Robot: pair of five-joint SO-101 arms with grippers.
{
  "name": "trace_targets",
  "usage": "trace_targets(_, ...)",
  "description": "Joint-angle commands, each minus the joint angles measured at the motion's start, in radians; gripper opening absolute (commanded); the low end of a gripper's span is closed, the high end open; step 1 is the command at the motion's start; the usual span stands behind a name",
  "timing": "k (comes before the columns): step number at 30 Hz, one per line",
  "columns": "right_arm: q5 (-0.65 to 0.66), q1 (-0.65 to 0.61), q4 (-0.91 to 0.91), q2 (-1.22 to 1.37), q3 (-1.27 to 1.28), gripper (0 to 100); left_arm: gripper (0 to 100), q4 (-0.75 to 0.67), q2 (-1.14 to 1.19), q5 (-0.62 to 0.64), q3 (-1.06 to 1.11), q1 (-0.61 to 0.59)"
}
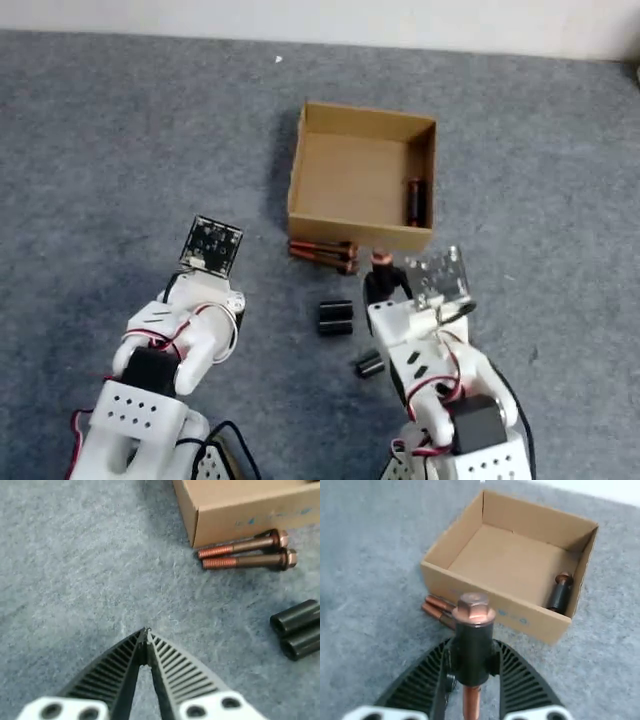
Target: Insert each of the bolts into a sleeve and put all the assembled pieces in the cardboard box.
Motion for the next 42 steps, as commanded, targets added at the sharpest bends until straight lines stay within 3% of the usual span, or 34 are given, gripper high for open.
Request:
trace_targets(1,0.014,0.015,-0.067,0.232,-0.177,0.5,1,-0.035,-0.010,-0.015,0.008,-0.064)
trace_targets(9,0.014,0.038,-0.090,0.723,-0.506,0.5,2,-0.035,-0.010,-0.017,0.016,-0.157)
trace_targets(16,0.014,0.137,-0.090,1.061,-0.789,0.5,2,-0.034,-0.010,-0.017,0.018,-0.159)
trace_targets(24,0.011,0.157,-0.094,1.414,-1.079,0.5,2,-0.035,-0.010,-0.017,0.018,-0.159)
trace_targets(42,0.011,0.186,-0.147,1.939,-1.475,1.1,2,-0.035,-0.010,-0.018,0.018,-0.159)
